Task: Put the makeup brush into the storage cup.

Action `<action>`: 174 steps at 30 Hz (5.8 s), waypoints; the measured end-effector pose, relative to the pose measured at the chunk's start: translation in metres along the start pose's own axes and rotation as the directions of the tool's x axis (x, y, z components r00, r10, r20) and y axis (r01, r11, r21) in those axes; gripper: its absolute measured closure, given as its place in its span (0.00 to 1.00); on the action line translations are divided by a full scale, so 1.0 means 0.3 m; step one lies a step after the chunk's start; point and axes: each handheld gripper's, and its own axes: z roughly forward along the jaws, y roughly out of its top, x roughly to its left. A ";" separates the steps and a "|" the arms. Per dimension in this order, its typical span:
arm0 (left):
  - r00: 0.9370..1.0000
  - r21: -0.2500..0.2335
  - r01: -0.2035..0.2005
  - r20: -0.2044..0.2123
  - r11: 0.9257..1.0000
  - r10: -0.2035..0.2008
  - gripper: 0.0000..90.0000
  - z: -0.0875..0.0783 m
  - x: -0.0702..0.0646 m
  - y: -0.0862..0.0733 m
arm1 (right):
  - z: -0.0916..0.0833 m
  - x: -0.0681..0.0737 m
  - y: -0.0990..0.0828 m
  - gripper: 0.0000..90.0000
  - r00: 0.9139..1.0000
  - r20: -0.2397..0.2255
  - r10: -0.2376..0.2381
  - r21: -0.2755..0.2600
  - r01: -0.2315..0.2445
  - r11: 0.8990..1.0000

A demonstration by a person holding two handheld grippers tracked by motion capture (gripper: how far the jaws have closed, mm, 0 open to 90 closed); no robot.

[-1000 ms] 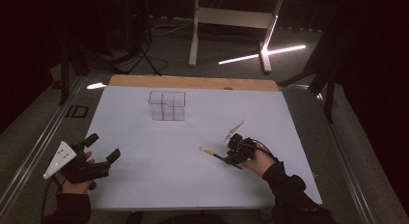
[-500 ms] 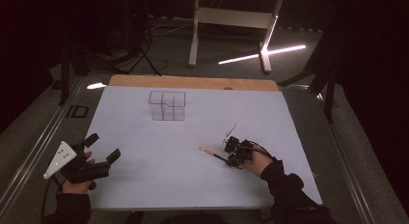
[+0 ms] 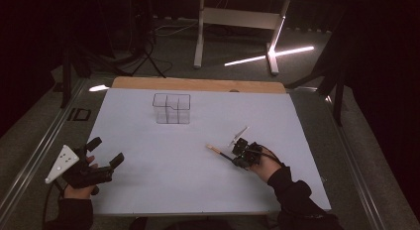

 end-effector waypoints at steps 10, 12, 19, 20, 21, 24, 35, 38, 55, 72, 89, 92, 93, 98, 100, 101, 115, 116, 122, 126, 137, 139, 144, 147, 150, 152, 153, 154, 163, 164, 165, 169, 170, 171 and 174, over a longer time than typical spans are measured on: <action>1.000 0.004 0.000 -0.001 1.000 0.000 0.00 0.002 -0.003 -0.001 | -0.061 -0.021 -0.022 0.94 0.994 -0.078 0.083 -0.141 -0.093 0.986; 1.000 0.007 -0.002 -0.001 1.000 0.002 0.00 0.004 -0.003 -0.002 | -0.070 -0.019 -0.025 0.94 0.993 -0.084 0.085 -0.149 -0.097 0.984; 1.000 0.021 0.005 0.012 1.000 -0.005 0.00 0.014 -0.014 -0.002 | -0.116 -0.016 -0.046 0.94 0.988 -0.118 0.103 -0.244 -0.130 0.961; 1.000 0.027 0.010 0.017 1.000 -0.011 0.00 0.016 -0.016 -0.002 | -0.121 -0.016 -0.049 0.94 0.986 -0.131 0.102 -0.257 -0.133 0.957; 1.000 0.032 0.015 0.022 0.999 -0.015 0.00 0.019 -0.019 -0.002 | -0.128 -0.014 -0.053 0.94 0.986 -0.133 0.097 -0.277 -0.131 0.952; 0.999 0.051 0.029 0.028 0.998 -0.030 0.00 0.028 -0.028 0.002 | -0.146 -0.014 -0.067 0.94 0.982 -0.159 0.101 -0.332 -0.150 0.931; 0.990 0.056 0.102 0.092 0.993 -0.107 0.00 0.066 -0.071 0.020 | -0.171 -0.028 -0.097 0.94 0.963 -0.238 0.126 -0.459 -0.226 0.859; 0.988 0.063 0.106 0.108 0.992 -0.112 0.00 0.080 -0.081 0.026 | -0.168 -0.036 -0.098 0.94 0.947 -0.290 0.137 -0.475 -0.266 0.839; 0.949 0.175 0.162 0.242 0.971 -0.202 0.00 0.197 -0.150 0.101 | -0.158 -0.050 -0.091 0.94 0.875 -0.459 0.155 -0.494 -0.396 0.774; 0.895 0.215 0.099 0.408 0.972 -0.181 0.00 0.394 -0.228 0.133 | -0.177 -0.034 -0.075 0.94 0.918 -0.397 0.019 -0.670 -0.303 0.678; 0.852 0.229 0.070 0.492 0.971 -0.178 0.04 0.593 -0.317 0.139 | -0.172 -0.018 -0.063 0.94 0.924 -0.383 -0.013 -0.680 -0.272 0.680; 0.841 0.230 0.092 0.503 0.969 -0.199 0.09 0.616 -0.329 0.137 | -0.171 -0.016 -0.061 0.94 0.924 -0.382 -0.017 -0.679 -0.268 0.684; 0.832 0.233 0.095 0.515 0.968 -0.206 0.11 0.624 -0.334 0.135 | -0.171 -0.016 -0.061 0.94 0.924 -0.382 -0.017 -0.678 -0.268 0.685; 0.806 0.238 0.122 0.543 0.964 -0.236 0.28 0.647 -0.349 0.127 | -0.172 -0.016 -0.062 0.94 0.925 -0.378 -0.021 -0.682 -0.263 0.683; 0.798 0.234 0.151 0.544 0.960 -0.258 0.36 0.655 -0.348 0.128 | -0.172 -0.015 -0.061 0.94 0.925 -0.380 -0.024 -0.681 -0.262 0.683; 0.795 0.234 0.157 0.547 0.960 -0.263 0.36 0.659 -0.346 0.130 | -0.172 -0.015 -0.061 0.94 0.925 -0.380 -0.024 -0.681 -0.262 0.683; 0.761 0.245 0.193 0.574 0.950 -0.303 0.73 0.696 -0.364 0.139 | -0.162 0.000 -0.053 0.94 0.929 -0.368 -0.047 -0.669 -0.229 0.707; 0.759 0.246 0.191 0.577 0.950 -0.302 0.73 0.698 -0.365 0.141 | -0.162 0.000 -0.053 0.94 0.929 -0.368 -0.047 -0.669 -0.229 0.707; 0.742 0.253 0.209 0.588 0.945 -0.321 0.89 0.705 -0.357 0.142 | -0.165 0.005 -0.049 0.94 0.930 -0.362 -0.054 -0.664 -0.217 0.716; 0.732 0.256 0.196 0.603 0.947 -0.315 0.91 0.708 -0.363 0.142 | -0.162 0.009 -0.048 0.94 0.936 -0.347 -0.061 -0.659 -0.197 0.726; 0.717 0.280 0.187 0.616 0.942 -0.325 0.94 0.712 -0.379 0.170 | -0.169 0.015 -0.043 0.94 0.939 -0.334 -0.080 -0.660 -0.173 0.731; 0.716 0.275 0.184 0.620 0.944 -0.321 0.94 0.711 -0.380 0.178 | -0.177 0.016 -0.039 0.94 0.940 -0.331 -0.085 -0.663 -0.168 0.730; 0.738 0.258 0.153 0.612 0.954 -0.284 0.94 0.706 -0.388 0.203 | -0.194 0.008 -0.032 0.81 0.937 -0.337 -0.089 -0.671 -0.173 0.721; 0.738 0.258 0.153 0.612 0.954 -0.284 0.94 0.705 -0.388 0.210 | -0.202 0.007 -0.031 0.77 0.942 -0.325 -0.081 -0.678 -0.172 0.715; 0.747 0.253 0.136 0.609 0.958 -0.266 0.94 0.703 -0.391 0.220 | -0.219 0.000 -0.027 0.65 0.941 -0.329 -0.079 -0.682 -0.178 0.709; 0.752 0.245 0.129 0.608 0.961 -0.256 0.94 0.699 -0.395 0.228 | -0.222 0.001 -0.027 0.61 0.944 -0.322 -0.078 -0.686 -0.176 0.707; 0.754 0.244 0.120 0.608 0.962 -0.248 0.94 0.696 -0.397 0.234 | -0.223 0.000 -0.026 0.58 0.943 -0.323 -0.076 -0.685 -0.177 0.707; 0.756 0.241 0.112 0.608 0.964 -0.240 0.94 0.694 -0.399 0.237 | -0.225 -0.003 -0.027 0.53 0.945 -0.320 -0.066 -0.686 -0.184 0.704; 0.775 0.231 0.076 0.598 0.970 -0.203 0.94 0.674 -0.402 0.287 | -0.242 -0.001 -0.028 0.24 0.955 -0.297 -0.029 -0.693 -0.195 0.694; 0.775 0.231 0.076 0.598 0.970 -0.203 0.94 0.674 -0.402 0.287 | -0.242 -0.001 -0.028 0.24 0.955 -0.297 -0.029 -0.693 -0.195 0.694; 0.779 0.230 0.070 0.596 0.971 -0.197 0.94 0.671 -0.401 0.292 | -0.243 0.000 -0.028 0.22 0.956 -0.293 -0.022 -0.692 -0.196 0.695; 0.796 0.228 0.056 0.578 0.972 -0.181 0.94 0.660 -0.393 0.311 | -0.246 -0.010 -0.037 0.15 0.947 -0.322 0.000 -0.696 -0.236 0.678; 0.796 0.228 0.056 0.578 0.972 -0.181 0.94 0.660 -0.393 0.311 | -0.246 -0.012 -0.041 0.15 0.948 -0.318 0.001 -0.698 -0.235 0.676; 0.797 0.227 0.054 0.577 0.972 -0.179 0.94 0.657 -0.390 0.315 | -0.246 -0.012 -0.041 0.15 0.948 -0.318 0.001 -0.698 -0.235 0.676; 0.811 0.220 0.047 0.561 0.974 -0.166 0.94 0.646 -0.378 0.332 | -0.248 -0.015 -0.051 0.14 0.952 -0.305 0.010 -0.701 -0.231 0.675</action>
